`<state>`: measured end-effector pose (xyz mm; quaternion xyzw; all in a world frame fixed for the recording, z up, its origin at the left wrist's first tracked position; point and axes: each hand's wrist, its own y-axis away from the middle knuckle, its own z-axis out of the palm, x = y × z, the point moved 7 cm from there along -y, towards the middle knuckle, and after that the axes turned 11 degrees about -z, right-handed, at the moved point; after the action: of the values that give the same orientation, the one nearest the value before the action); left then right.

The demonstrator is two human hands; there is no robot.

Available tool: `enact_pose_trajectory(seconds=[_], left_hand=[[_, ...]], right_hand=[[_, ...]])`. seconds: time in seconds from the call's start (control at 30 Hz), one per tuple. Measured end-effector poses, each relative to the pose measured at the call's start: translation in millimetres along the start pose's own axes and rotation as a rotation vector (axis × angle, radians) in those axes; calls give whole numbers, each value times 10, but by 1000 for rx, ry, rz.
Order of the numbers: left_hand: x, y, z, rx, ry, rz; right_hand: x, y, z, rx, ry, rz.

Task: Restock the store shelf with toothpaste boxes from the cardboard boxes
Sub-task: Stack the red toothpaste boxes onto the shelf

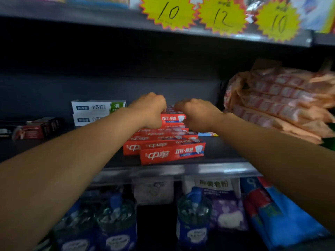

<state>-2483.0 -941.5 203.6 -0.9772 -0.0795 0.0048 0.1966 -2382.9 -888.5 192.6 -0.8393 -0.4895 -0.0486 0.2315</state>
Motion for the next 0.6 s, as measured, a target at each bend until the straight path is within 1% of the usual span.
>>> enact_pose_trajectory(seconds=[0.1,0.17,0.27,0.47,0.6], left_hand=[[151,338,-131,18,3,18],[238,587,-142,19,-2,44],[281,966,40,-50,-10,64],[239,1754,896,-258,-39,138],[175,2313,1829,-468,-35,151]], right_hand=[[-205,316,-158,46,26,-31],[-363,545,-178,23,23,-52],[-616,906,-68,-17,-12,-96],[-1181,1618,557,-129,-141,-166],[-1662,2025,1365,-286,-256,-232]])
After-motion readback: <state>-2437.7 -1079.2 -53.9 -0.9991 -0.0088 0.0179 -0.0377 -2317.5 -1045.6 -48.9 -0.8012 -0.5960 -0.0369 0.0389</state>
